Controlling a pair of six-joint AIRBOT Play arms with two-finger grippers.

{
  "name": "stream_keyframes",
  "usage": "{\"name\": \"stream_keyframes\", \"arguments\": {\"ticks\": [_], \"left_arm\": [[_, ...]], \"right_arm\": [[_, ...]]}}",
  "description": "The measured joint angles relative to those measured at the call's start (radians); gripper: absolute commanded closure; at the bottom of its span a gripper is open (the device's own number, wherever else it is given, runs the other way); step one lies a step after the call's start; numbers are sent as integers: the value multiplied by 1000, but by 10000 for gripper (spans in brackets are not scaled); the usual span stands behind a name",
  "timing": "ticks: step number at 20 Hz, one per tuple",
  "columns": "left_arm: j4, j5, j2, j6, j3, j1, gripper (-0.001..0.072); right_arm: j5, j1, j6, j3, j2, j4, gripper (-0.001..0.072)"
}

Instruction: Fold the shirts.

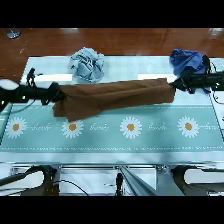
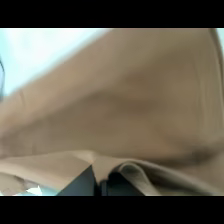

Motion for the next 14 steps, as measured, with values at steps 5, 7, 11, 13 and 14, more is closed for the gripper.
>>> {"name": "stream_keyframes", "arguments": {"ticks": [5, 7, 11, 13, 14], "left_arm": [[-1, -75, -225, -27, 289, -9, 671], [0, -109, -285, -30, 355, -10, 14], [19, -241, -353, -33, 428, 12, 6], [73, -305, -347, -33, 455, 54, 6], [103, -339, -330, -33, 463, 79, 6]], "right_arm": [[-21, 43, 55, 193, -194, 12, 638], [-31, 53, 68, 228, -243, 15, 89], [-23, 40, 74, 267, -292, 21, 83], [3, -5, 76, 296, -301, 16, 90], [29, -31, 77, 305, -303, 13, 90]]}}
